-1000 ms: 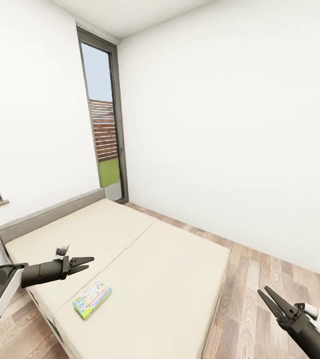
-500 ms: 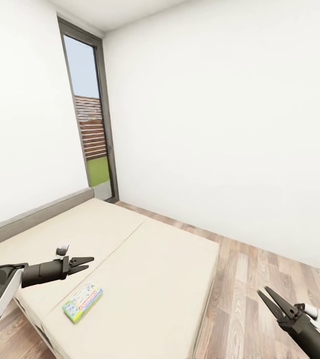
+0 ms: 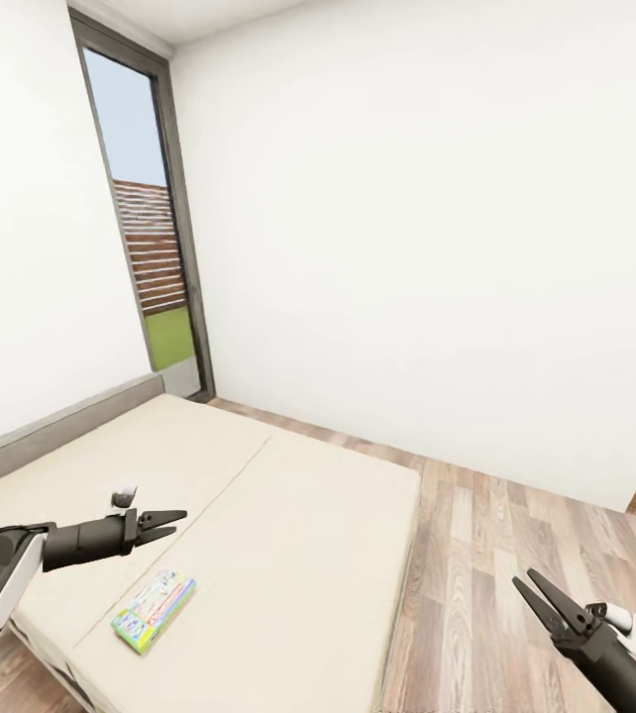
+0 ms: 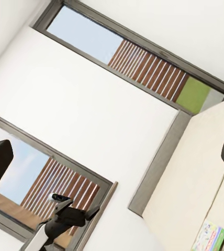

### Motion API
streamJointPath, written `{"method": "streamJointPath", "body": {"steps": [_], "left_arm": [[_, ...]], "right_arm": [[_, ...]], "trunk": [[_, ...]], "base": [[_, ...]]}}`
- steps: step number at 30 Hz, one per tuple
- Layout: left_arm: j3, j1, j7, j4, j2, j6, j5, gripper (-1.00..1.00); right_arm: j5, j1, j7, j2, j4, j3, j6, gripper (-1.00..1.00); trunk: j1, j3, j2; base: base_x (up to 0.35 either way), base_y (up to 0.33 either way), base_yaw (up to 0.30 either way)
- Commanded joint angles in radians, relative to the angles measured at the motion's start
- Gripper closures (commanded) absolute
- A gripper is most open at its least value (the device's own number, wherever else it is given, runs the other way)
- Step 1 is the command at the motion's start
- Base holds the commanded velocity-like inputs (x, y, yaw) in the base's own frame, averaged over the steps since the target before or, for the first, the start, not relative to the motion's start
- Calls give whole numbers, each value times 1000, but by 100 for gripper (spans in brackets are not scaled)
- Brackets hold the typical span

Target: Put all the toys in the child's room - the three board games (two on the bed and one on the table), the two jigsaw puzzles on the table, and the tennis ball on the table - inside the toy box on the table in the child's room.

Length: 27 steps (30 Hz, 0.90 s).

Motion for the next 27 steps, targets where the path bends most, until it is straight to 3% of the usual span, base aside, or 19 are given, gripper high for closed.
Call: {"method": "streamJointPath", "body": {"steps": [1, 10, 27], "left_arm": [[0, 0, -1, 0, 0, 6, 3, -100], [0, 0, -13, 0, 0, 6, 2, -100], [-1, 0, -36, 1, 1, 5, -1, -100]], "right_arm": [[-6, 0, -1, 0, -1, 0, 7, -100], [-6, 0, -1, 0, 0, 0, 7, -100], [-6, 0, -1, 0, 0, 0, 7, -100]], "trunk": [[0, -1, -1], [0, -12, -1], [0, -33, -1]], "base": [[0, 170, -177], [0, 90, -176], [0, 184, -176]]}}
